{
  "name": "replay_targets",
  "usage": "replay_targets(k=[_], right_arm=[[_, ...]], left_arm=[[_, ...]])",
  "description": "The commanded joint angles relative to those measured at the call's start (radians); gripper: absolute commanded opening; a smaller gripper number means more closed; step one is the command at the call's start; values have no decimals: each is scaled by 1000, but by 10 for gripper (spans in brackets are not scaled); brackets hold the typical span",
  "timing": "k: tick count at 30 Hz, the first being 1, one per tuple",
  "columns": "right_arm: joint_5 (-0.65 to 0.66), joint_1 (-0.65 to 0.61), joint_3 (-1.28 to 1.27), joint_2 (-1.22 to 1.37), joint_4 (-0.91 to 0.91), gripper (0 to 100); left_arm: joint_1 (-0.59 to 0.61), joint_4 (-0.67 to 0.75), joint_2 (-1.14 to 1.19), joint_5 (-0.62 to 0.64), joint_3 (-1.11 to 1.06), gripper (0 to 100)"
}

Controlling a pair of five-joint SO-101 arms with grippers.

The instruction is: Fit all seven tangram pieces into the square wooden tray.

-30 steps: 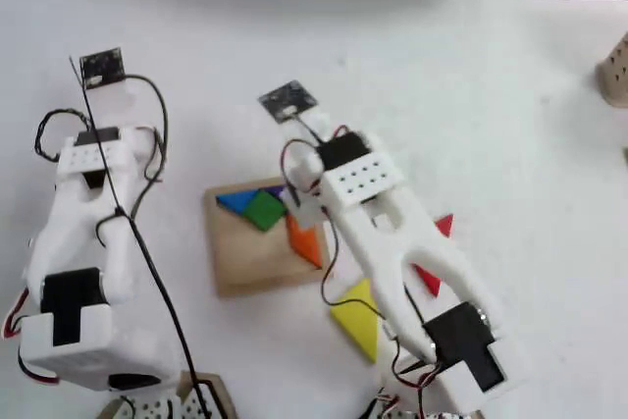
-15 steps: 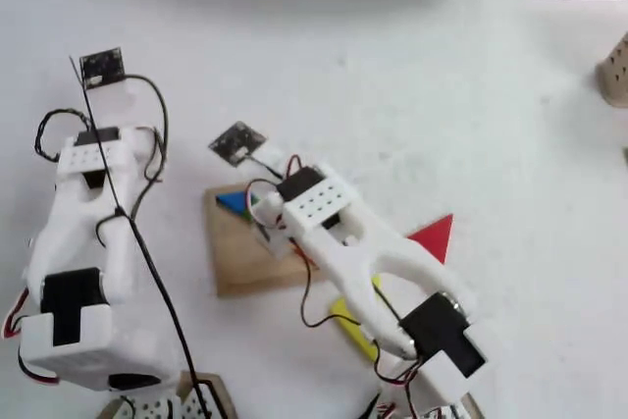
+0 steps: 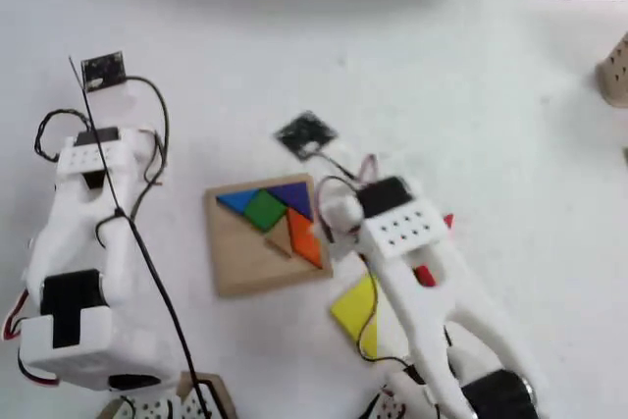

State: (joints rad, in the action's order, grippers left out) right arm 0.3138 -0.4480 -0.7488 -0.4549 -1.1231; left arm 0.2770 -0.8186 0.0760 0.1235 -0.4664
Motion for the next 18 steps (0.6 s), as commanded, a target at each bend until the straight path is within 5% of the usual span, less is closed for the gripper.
replay_targets(k=[1, 5, 15, 18], right_arm=[[-40, 97, -147, -107, 180, 173], [-48, 171, -172, -130, 234, 8], [-86, 278, -176, -127, 280, 42], [-87, 298, -178, -125, 280, 42]], left_arm=[[-58, 17, -97, 3, -44, 23], [-99, 44, -188, 2, -132, 23], [-163, 77, -615, -2, -451, 23], [-265, 74, -788, -110, -585, 24]])
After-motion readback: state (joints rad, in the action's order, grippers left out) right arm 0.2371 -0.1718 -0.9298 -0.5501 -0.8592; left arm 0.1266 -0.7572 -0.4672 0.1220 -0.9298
